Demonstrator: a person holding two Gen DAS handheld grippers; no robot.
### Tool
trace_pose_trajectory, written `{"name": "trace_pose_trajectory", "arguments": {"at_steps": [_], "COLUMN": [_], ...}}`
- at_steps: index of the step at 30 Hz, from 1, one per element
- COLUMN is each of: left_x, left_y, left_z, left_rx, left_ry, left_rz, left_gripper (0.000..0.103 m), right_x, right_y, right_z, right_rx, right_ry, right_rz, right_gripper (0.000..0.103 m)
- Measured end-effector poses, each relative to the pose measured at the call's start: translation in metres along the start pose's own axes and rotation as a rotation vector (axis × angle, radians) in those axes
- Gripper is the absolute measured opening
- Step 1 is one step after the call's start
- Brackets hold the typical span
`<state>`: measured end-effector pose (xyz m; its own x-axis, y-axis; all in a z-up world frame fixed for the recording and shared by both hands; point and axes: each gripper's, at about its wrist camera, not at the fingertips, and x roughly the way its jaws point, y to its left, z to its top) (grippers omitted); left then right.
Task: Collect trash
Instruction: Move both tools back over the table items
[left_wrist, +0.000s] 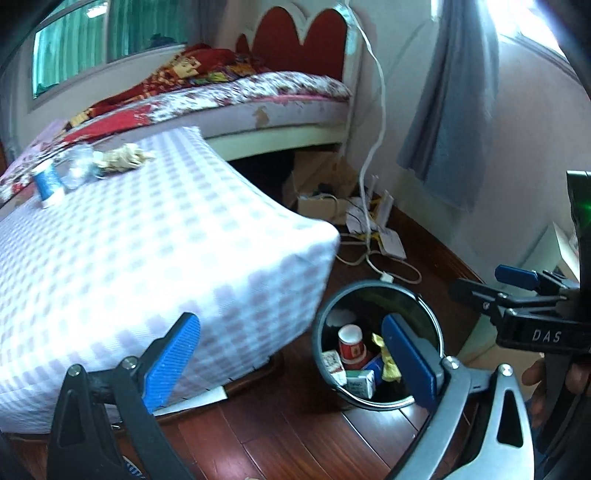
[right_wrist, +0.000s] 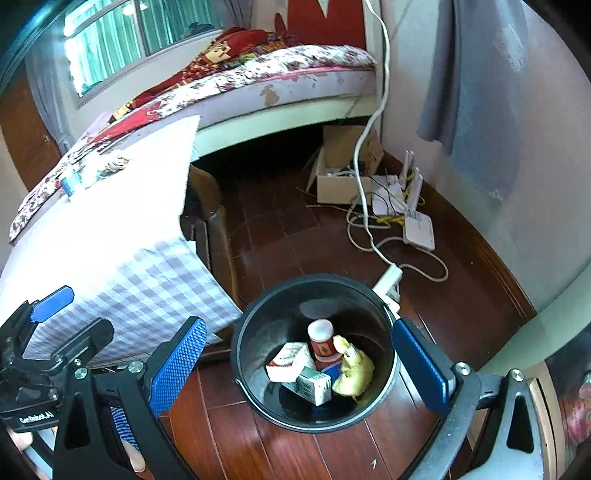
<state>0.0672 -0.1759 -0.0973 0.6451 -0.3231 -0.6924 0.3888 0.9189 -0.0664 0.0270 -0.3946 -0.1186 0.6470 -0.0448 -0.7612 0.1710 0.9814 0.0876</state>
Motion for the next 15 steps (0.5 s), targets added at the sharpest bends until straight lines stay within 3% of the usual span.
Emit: {"name": "trace_pose_trajectory", "arguments": {"at_steps": [8, 15], "left_x": [-0.018, -0.028], "left_y": [0.053, 0.122], "left_z": [0.011, 0.026], "left_rx": [-0.077, -0.154], "left_ry": [-0.055, -0.095], "left_rz": [0.081, 0.187], "left_gripper": [0.099, 0.1], "right_x": [-0.003, 0.004], "right_y": [0.057, 0.122], "right_z": [0.03, 0.062], "right_rx": [-0.095, -0.184], "right_ry": [-0.034, -0.068], "right_rz": [0.057, 0.149], "right_gripper": [0.102, 0.102]}}
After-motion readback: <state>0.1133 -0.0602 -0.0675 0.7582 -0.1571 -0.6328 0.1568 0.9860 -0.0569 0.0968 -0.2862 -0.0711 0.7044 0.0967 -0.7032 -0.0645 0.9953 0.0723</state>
